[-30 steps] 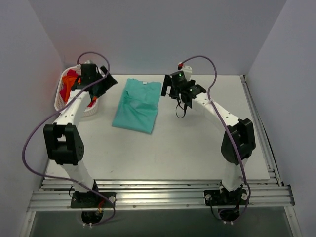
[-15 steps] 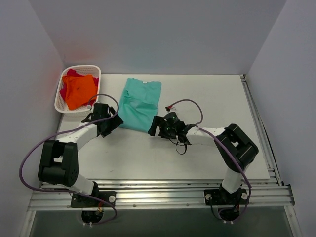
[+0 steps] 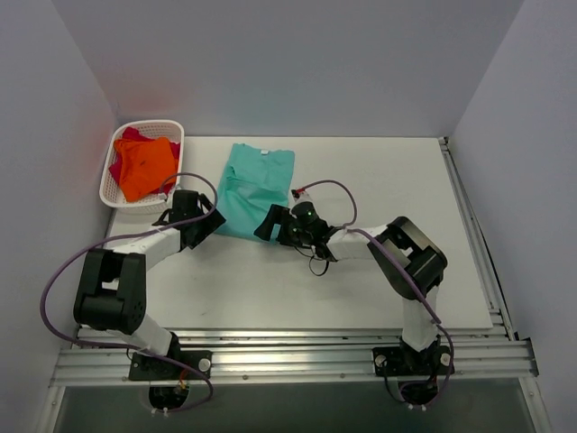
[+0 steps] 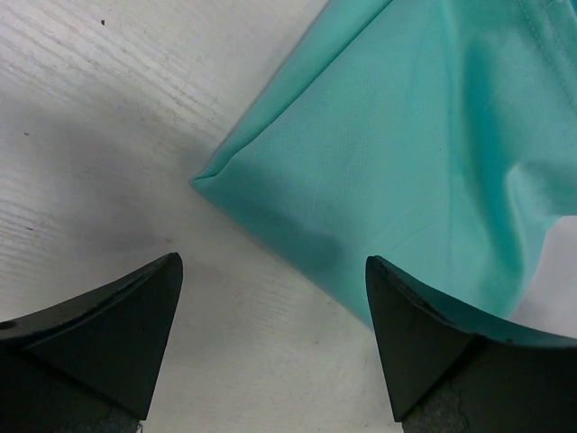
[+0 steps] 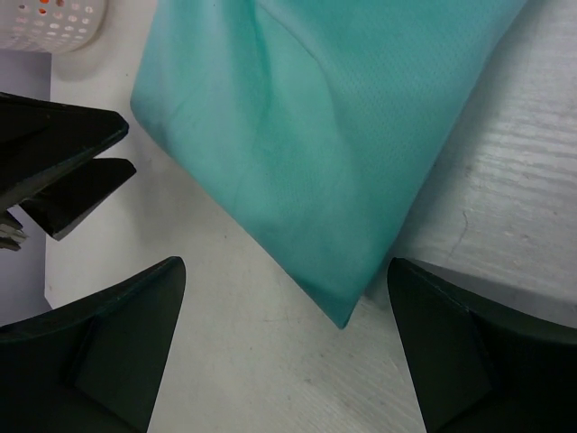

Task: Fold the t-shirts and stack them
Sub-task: Fold the tshirt

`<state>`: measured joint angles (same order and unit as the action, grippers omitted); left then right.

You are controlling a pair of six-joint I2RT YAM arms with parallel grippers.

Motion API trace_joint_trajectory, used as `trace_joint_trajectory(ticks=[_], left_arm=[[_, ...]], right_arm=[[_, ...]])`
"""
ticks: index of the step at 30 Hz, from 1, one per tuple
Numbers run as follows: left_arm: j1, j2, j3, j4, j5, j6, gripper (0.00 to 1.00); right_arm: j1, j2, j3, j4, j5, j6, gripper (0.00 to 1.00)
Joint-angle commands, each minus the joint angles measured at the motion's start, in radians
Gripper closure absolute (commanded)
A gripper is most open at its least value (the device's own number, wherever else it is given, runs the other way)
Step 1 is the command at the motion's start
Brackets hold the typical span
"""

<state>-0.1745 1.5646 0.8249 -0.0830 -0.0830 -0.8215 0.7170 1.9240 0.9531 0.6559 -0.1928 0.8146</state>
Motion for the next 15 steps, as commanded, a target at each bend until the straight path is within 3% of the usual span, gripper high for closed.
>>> trace_joint_trajectory(ticks=[1,8,15], left_arm=[[0.01,0.037,0.005,0.101,-0.018,-0.013,0.09],[0.023,0.106,0.01,0.147,-0.004,-0.021,0.17],[0.032,0.172,0.02,0.195,-0.021,-0.03,0.35]], right_arm=[[0.007,0.046,0.042,0.021,-0.017,0.008,0.12],[0.006,0.061,0.059,-0.007,-0.013,-0.011,0.26],[0.001,0.049,0.062,-0.045,0.007,-0.037,0.66]])
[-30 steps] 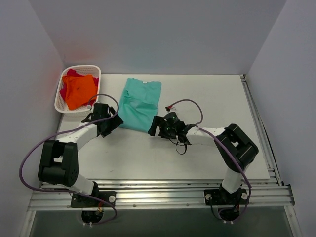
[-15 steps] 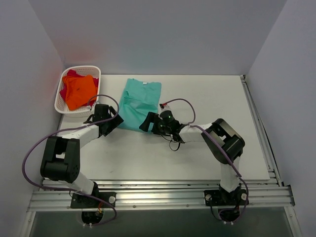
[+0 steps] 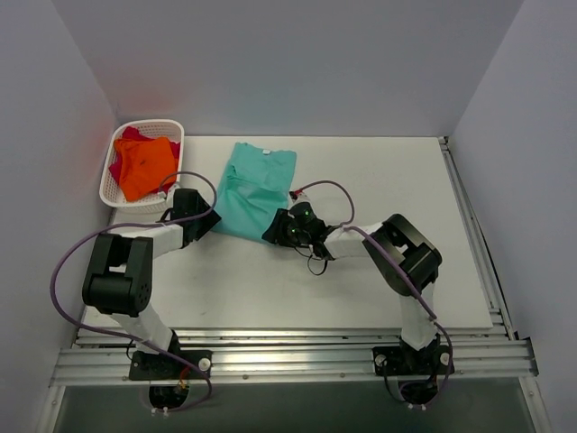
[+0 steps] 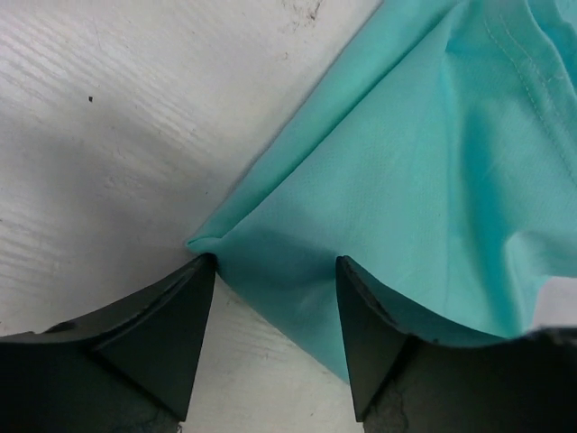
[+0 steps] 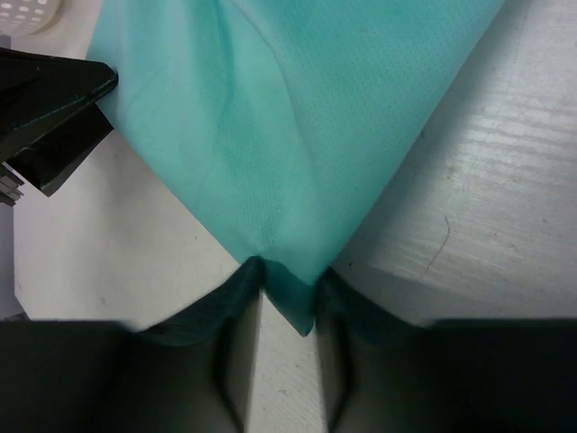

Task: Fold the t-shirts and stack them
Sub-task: Fold the tshirt

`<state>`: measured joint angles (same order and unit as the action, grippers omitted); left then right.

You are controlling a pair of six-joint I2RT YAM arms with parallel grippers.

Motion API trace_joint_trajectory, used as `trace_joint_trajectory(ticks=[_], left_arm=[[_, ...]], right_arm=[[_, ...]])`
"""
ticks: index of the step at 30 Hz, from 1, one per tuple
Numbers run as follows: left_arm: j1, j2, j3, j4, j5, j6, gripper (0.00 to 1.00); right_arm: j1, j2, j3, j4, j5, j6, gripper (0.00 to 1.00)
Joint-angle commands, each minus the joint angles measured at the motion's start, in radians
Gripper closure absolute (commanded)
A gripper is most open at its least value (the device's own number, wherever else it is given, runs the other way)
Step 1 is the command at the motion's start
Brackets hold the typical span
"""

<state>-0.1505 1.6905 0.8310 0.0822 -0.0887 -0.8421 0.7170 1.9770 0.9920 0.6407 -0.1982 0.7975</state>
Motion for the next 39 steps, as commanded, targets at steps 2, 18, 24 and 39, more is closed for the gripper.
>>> trace_joint_trajectory(ticks=[2,18,24,39], left_arm=[[0.008,0.061,0.016,0.047,-0.01,-0.012,0.54],[-0.105,-0.176,-0.046,-0.076,-0.063,-0.023,0.98],[-0.176,-0.417,-0.041,-0.263,-0.1,-0.035,0.98],[-0.221,-0.707,0.072,-0.489,-0.085,-0.029,0.97]], right_arm=[[-0.004,-0.012,0.023,-0.045,0.02,-0.024,0.88],[-0.031,-0.323,-0.075,-0.36,0.206,-0.124,1.0],[-0.03,-0.507,-0.09,-0.551,0.306,-0.168,1.0],[-0.04,-0.679,0.008,-0.805,0.352,-0.238,1.0]])
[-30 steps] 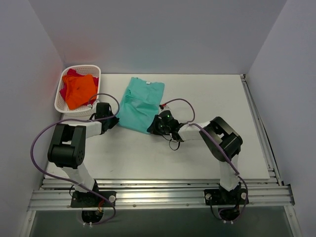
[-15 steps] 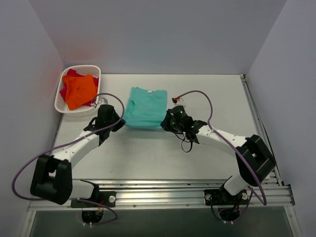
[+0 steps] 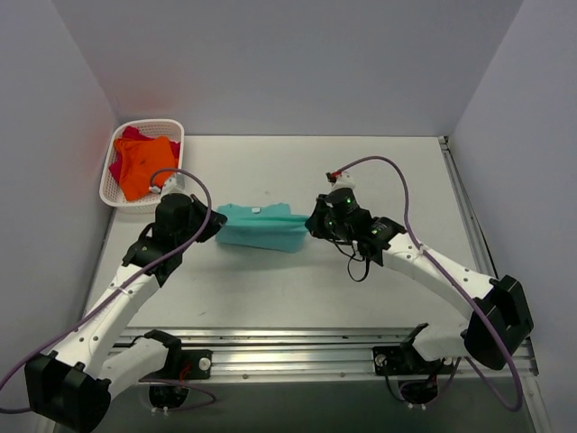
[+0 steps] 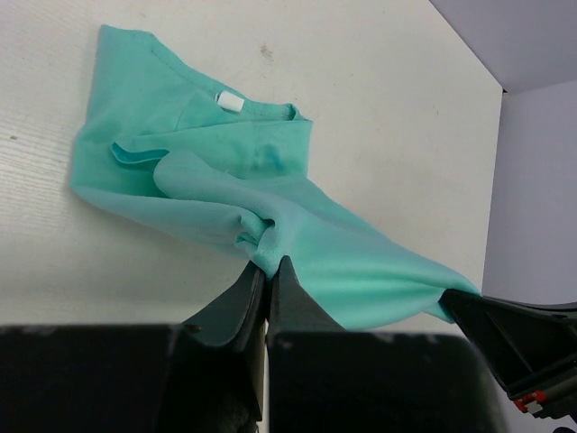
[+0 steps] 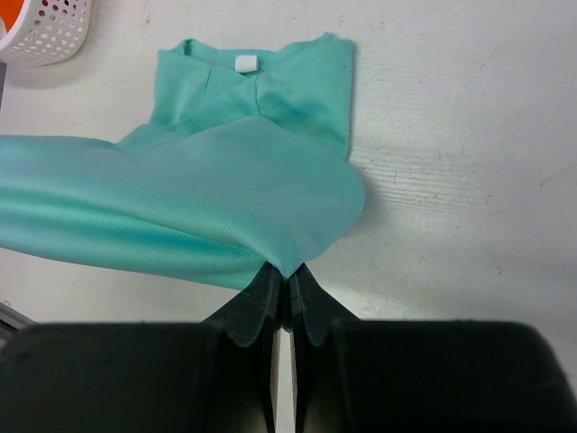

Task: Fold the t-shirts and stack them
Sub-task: Fold the tshirt

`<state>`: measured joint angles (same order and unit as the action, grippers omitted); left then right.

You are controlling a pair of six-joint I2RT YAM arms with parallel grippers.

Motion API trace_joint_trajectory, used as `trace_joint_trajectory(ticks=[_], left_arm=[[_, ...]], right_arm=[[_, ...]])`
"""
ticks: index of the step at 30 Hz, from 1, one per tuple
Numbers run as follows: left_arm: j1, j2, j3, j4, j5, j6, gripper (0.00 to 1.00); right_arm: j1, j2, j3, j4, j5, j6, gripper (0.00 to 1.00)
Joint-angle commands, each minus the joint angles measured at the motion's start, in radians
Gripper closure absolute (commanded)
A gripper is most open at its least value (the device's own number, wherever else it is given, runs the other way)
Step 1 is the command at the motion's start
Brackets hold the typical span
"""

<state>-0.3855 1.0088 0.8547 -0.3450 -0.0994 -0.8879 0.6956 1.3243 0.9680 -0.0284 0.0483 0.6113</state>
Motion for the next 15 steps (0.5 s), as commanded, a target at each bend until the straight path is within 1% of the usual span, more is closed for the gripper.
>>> trace_joint_trajectory(ticks=[1,10,15], left_arm=[[0.011,-0.026,0.049,-0.06,-0.075,0.017,0.97],[0.011,-0.009,0.064,-0.06,-0.083,0.021,0.96],[0.013,-0.05,0.067,-0.089,-0.108,0.024,0.96]], right_arm=[[-0.018,-0.025,0.038,-0.136,0.102,-0.054,1.0],[-0.021,0.076,0.123,-0.13,0.065,-0.074,1.0],[-0.019,0.127,0.147,-0.101,0.018,-0.073,1.0]])
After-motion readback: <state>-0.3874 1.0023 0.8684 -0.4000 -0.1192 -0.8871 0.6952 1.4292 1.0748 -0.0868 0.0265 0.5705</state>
